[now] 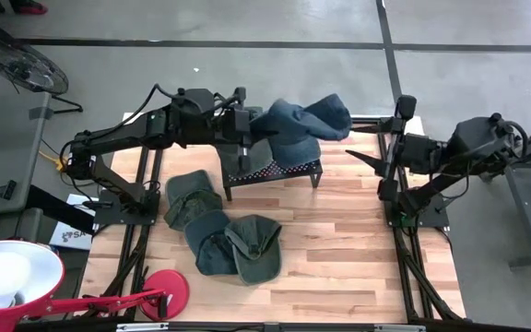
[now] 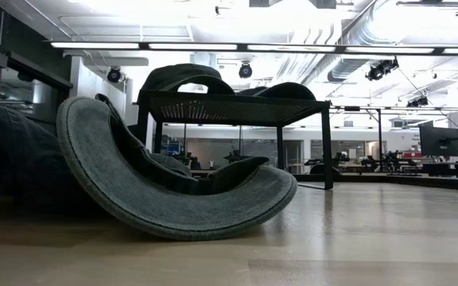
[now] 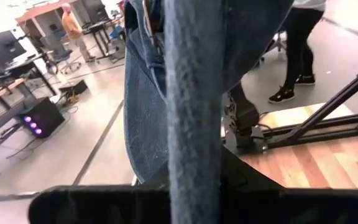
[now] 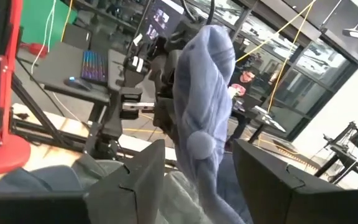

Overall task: Pick & Place hat
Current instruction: Stack the dark blue cap on top of the dark blue cap on the shelf

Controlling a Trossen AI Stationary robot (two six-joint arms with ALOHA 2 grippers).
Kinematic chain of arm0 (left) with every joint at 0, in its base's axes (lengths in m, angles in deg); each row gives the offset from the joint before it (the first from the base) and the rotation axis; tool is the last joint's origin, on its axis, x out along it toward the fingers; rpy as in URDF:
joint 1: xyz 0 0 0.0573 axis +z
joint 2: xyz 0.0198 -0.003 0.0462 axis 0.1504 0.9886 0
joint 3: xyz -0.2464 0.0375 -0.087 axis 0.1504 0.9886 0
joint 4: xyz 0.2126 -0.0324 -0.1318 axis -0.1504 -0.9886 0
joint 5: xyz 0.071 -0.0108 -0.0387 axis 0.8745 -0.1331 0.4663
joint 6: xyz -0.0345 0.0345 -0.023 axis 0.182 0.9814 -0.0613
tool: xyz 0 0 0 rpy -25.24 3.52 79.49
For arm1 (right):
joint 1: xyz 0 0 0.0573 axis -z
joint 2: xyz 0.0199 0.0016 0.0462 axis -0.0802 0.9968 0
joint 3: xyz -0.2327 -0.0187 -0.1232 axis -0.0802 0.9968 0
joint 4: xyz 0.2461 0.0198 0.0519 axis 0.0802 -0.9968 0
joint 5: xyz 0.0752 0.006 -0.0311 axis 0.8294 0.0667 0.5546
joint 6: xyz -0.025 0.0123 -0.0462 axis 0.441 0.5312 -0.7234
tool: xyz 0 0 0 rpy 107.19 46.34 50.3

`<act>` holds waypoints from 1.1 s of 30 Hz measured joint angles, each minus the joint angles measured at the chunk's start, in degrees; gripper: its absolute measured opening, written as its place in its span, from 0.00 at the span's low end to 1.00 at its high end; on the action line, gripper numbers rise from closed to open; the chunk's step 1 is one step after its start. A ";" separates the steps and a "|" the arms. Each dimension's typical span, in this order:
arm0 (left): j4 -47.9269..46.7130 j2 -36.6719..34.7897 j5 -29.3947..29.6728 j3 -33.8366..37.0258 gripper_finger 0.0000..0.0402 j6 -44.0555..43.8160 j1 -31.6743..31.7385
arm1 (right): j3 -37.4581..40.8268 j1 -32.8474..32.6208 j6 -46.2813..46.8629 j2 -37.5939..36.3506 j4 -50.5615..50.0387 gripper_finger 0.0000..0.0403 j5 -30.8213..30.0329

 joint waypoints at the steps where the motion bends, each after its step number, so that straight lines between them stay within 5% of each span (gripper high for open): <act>1: -0.09 0.00 0.28 0.00 0.01 0.00 0.00 | 0.00 0.00 0.01 0.00 -0.49 0.45 0.04; 21: -1.34 0.00 1.66 0.00 0.01 0.21 -0.02 | 0.00 6.25 0.81 3.39 -1.59 0.51 1.17; 33: -1.60 0.02 2.01 0.00 0.01 -0.17 -0.02 | 0.00 6.25 -0.37 3.32 -0.39 0.17 0.28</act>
